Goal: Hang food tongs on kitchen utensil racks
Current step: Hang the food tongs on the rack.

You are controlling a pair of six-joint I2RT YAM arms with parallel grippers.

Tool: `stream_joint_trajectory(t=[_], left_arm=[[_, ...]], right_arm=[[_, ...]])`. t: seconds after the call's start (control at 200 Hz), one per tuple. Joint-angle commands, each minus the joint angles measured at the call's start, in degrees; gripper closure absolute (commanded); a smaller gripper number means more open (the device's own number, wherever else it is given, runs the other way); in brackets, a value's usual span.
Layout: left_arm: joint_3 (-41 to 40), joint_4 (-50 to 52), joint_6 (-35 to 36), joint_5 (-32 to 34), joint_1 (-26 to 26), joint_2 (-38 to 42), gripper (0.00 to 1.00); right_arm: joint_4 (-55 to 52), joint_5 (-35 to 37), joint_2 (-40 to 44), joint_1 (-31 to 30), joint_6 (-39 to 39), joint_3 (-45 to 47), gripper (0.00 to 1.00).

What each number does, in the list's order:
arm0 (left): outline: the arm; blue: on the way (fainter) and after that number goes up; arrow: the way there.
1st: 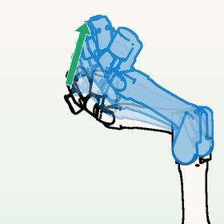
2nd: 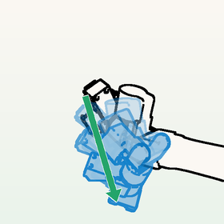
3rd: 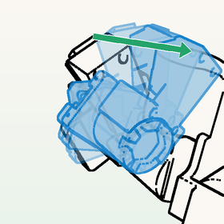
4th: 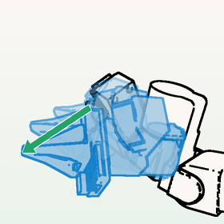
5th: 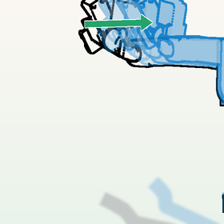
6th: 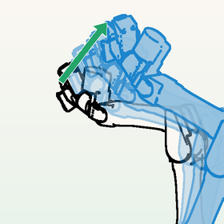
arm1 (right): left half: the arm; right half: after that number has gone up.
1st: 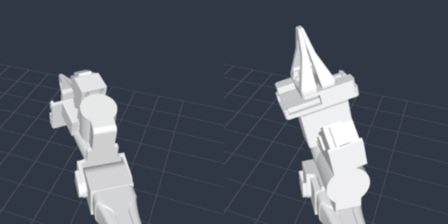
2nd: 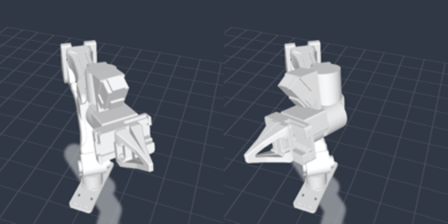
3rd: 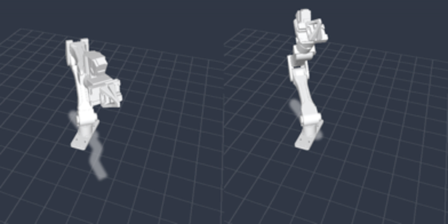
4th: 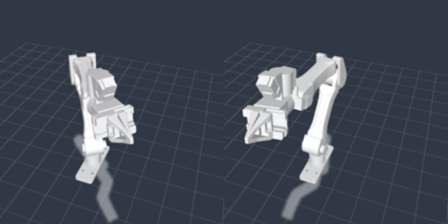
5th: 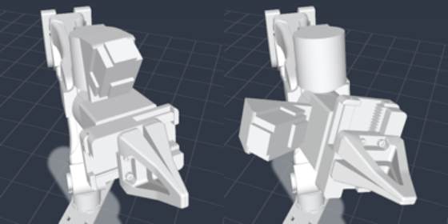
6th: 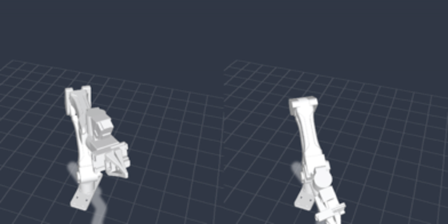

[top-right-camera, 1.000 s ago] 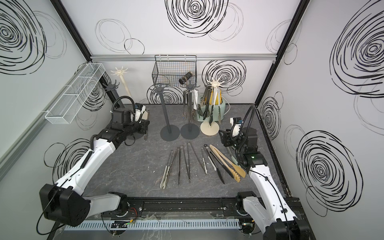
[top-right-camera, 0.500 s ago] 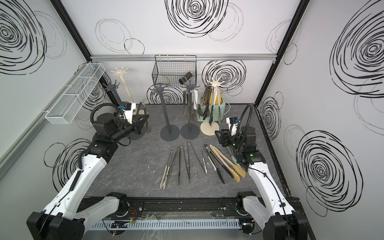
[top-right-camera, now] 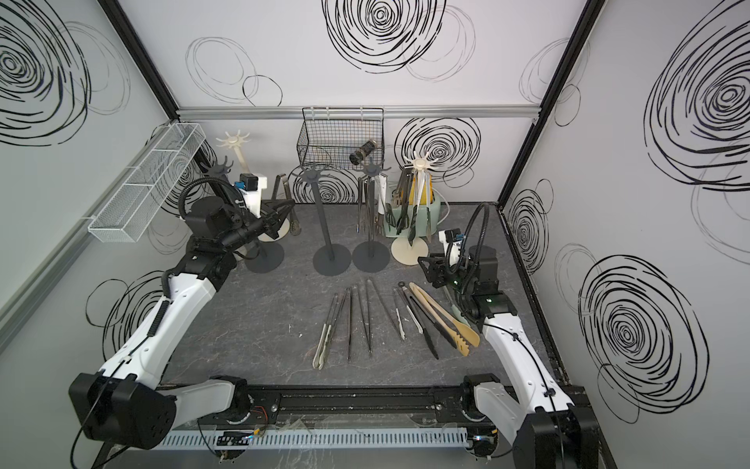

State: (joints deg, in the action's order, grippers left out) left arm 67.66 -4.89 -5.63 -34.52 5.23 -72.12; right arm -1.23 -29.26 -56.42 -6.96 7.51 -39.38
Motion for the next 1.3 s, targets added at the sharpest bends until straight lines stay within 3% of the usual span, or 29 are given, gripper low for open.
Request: stream_joint_trajectory(t=[0.0,0.735,1.296], left_arm=[[2.77,-4.32,-0.60,-3.88,-0.86,-1.82,1.00],[1.68,-8.16,-2.82,-10.08,-1.06,-8.98,1.00],[0.94,-4.46,0.38,-9.53,0.38,-11.89,1.00]], right_arm=[[0.69,-1.05,-0.29,0.07,-0.71,-1.89,0.52],[0.18,-0.89,-0.49,0.11,-1.20,-1.92,0.52],[-0.20,-0.72,0.17,0.10,-1.32,-1.68,0.52]])
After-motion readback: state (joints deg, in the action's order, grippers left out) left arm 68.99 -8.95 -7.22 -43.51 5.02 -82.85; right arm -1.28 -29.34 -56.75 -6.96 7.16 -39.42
